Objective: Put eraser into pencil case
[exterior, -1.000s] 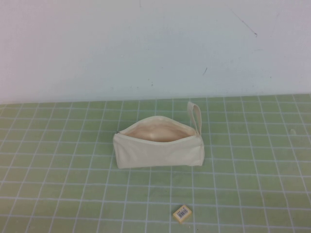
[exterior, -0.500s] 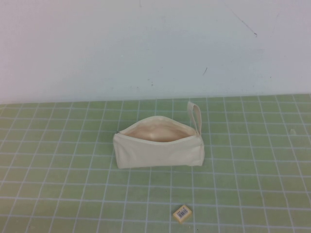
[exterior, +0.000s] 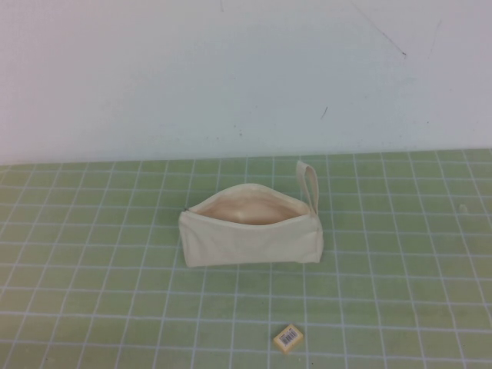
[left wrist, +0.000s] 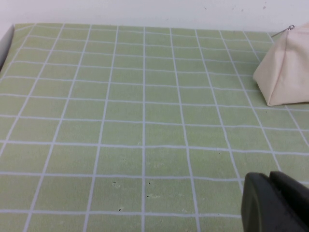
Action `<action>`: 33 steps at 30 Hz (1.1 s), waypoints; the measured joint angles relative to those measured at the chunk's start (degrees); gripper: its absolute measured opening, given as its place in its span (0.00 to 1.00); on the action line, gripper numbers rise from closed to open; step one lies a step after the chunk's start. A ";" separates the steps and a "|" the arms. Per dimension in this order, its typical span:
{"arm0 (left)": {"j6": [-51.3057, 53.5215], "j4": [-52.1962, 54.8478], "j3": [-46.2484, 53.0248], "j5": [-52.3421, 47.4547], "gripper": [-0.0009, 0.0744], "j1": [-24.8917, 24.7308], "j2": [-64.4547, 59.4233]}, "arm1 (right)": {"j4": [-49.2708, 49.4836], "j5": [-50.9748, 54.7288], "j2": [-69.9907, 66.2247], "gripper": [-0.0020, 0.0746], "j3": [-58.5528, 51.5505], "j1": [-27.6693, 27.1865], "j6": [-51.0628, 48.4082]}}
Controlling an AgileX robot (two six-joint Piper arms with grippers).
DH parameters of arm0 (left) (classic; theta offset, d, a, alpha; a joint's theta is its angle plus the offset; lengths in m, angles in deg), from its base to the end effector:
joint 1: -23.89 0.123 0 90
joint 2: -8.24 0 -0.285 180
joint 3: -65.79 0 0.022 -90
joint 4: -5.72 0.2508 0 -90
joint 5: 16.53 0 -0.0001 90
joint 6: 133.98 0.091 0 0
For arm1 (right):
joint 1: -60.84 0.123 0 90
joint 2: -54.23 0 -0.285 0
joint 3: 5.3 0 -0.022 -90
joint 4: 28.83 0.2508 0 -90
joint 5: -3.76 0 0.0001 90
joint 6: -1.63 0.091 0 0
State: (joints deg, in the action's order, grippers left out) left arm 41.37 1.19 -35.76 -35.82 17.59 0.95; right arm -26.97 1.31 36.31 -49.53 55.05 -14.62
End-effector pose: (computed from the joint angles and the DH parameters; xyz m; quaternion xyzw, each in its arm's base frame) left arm 0.0530 -0.0083 0.1761 -0.0102 0.7931 -0.0909 0.6021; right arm 0.0188 -0.0020 0.3931 -0.0367 0.4964 -0.1523 0.8538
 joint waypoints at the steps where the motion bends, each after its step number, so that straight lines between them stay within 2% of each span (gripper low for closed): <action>1: 0.00 0.00 0.00 0.00 0.01 0.00 0.00 | 0.00 3.32 -1.66 0.03 1.60 0.00 0.32; 7: 0.00 0.00 0.00 0.00 0.01 0.00 0.00 | 3.10 22.26 -15.18 0.02 8.74 0.00 -0.95; 10: 0.00 0.00 0.00 0.00 0.01 0.00 0.00 | 8.54 30.78 -21.44 0.02 9.51 0.00 -12.19; 15: 0.00 0.00 0.00 0.00 0.01 0.00 0.00 | 24.16 40.61 -31.91 0.02 9.60 0.00 -35.09; 19: 0.10 0.00 0.00 0.00 0.01 0.00 0.00 | 27.92 42.80 -42.90 0.03 9.74 0.15 -43.13; 21: 0.10 0.00 0.00 0.00 0.01 0.00 0.00 | 28.14 42.08 -47.30 0.02 9.74 1.56 -44.03; 24: 0.10 0.00 0.00 0.00 0.01 0.00 0.00 | 28.51 41.00 -53.96 0.03 9.87 6.44 -44.39; 27: 0.10 0.00 0.00 0.00 0.01 0.00 0.00 | 28.57 39.94 -59.86 0.03 9.87 14.10 -43.39; 29: 0.10 0.00 0.00 0.00 0.01 0.00 0.00 | 28.57 37.93 -63.70 0.03 9.87 21.60 -41.15; 33: 0.10 0.00 0.00 0.00 0.01 0.00 0.00 | 28.57 29.64 -70.14 0.03 9.87 33.30 -36.84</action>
State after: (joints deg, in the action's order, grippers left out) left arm 41.47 1.19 -35.76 -35.82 17.59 0.95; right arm 1.60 30.95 -33.82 -39.66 88.35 -51.46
